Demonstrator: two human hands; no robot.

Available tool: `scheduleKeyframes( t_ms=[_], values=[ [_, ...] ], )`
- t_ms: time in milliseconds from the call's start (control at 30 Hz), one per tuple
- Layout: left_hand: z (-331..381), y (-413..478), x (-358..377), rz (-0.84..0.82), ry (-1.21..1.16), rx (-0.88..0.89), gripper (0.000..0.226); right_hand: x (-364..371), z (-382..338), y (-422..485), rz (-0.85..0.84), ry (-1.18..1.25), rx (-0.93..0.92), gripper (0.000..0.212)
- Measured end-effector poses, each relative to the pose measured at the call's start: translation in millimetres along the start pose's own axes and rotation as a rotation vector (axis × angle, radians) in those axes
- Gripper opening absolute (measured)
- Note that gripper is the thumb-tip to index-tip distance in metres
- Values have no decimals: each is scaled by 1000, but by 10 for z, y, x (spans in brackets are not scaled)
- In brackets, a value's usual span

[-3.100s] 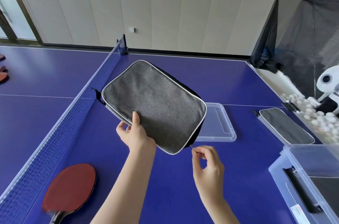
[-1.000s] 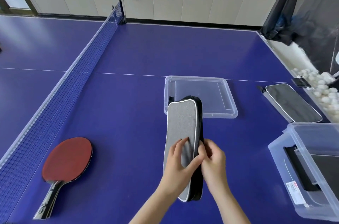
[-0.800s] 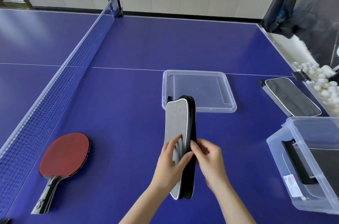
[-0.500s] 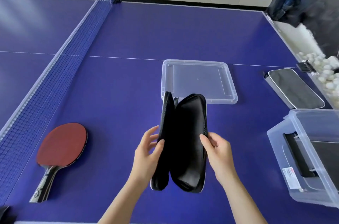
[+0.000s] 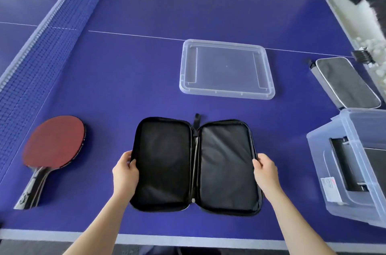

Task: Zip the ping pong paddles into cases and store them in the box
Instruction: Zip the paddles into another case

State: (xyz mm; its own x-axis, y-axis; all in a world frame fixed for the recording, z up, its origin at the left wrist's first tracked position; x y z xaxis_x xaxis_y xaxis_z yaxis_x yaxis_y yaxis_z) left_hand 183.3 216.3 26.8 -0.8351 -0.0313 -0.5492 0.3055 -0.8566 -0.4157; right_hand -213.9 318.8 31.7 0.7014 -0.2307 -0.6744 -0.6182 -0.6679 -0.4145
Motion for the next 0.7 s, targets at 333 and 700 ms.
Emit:
scheduleKeyframes(
  t_ms=[333, 700],
  values=[
    [51, -212, 414, 149, 604, 461, 53, 429, -134, -257, 336, -489, -353, 42],
    [-142, -232, 994, -111, 942, 656, 73, 1110, -168, -318, -5, -835, -529, 63]
  ],
)
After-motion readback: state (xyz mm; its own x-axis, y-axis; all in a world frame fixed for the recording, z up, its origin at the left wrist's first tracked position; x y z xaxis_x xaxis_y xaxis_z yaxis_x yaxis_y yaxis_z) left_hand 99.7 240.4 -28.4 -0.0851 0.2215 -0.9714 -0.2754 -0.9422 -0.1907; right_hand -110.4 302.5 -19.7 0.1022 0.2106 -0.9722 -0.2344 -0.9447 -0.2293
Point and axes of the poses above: each hand's wrist, its own y-axis towards the middle knuckle, its own x-axis out of the palm, z = x × y, the point moved 6 cm from there along y, towards the middle knuckle, and after that the axes turned 1 degree about -y, right-handed, at the moved point
